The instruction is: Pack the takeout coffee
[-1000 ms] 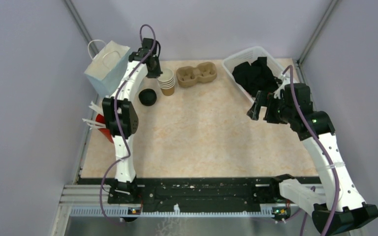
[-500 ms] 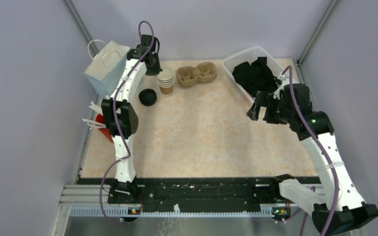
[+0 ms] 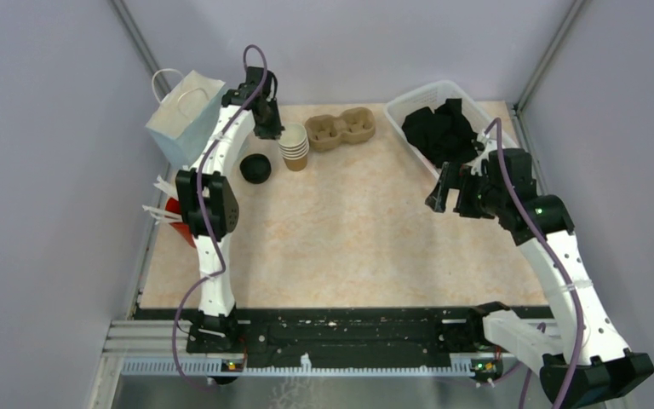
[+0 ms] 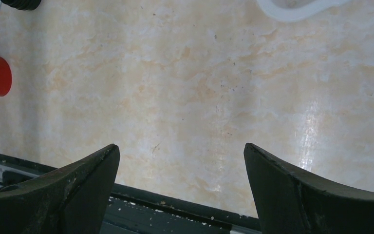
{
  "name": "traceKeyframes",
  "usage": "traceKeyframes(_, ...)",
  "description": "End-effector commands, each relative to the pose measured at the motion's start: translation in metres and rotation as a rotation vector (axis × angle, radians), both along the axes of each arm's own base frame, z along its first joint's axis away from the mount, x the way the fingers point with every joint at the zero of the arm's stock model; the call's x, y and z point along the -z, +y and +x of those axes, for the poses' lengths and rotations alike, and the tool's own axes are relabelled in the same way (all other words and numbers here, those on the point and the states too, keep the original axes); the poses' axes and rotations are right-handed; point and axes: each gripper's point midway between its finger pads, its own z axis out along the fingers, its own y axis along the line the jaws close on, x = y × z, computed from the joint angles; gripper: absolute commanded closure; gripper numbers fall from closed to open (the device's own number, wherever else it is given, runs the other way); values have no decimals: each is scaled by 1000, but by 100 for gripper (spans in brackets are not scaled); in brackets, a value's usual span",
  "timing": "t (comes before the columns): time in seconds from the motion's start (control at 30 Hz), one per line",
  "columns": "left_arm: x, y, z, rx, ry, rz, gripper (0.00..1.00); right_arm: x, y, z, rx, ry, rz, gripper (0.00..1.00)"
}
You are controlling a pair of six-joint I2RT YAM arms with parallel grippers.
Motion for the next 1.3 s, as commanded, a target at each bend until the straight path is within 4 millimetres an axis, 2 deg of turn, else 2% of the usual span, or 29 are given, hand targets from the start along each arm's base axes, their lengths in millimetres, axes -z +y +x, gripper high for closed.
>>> traceKeyframes(0.0, -30, -5, 6, 3, -77, -44, 83, -11, 0, 1, 6, -47, 22, 1)
traceKeyframes(0.07, -34, -4, 5, -2, -86, -36, 84, -11, 0, 1, 6, -47, 18, 1)
traceKeyframes(0.13, -40, -2, 4, -2, -99, -29, 78, -10, -1, 1, 7, -47, 16, 1)
traceKeyframes(0.23, -47, 0, 4, -4, -112, -16, 77, -10, 0, 1, 6, -47, 19, 1)
traceKeyframes(0.67, -53, -3, 6, -1, -131, -5, 75, -7, 0, 0, 5, -39, 23, 1)
traceKeyframes(0.77, -54, -1, 6, -6, -135, 6, 82, -7, 1, 1, 5, -39, 26, 1)
traceKeyframes(0.93, -53, -1, 5, -5, -129, 15, 84, -6, 1, 1, 2, -37, 26, 1)
traceKeyframes(1.1, -48, -2, 5, -4, -116, 15, 99, -5, 2, 0, 2, -33, 30, 1)
traceKeyframes(1.17, -49, -3, 5, 1, -120, 8, 100, -5, 2, 0, 1, -32, 29, 1)
traceKeyframes(1.27, -64, -2, 3, -15, -147, -1, 100, -5, 3, 1, -2, -32, 31, 1)
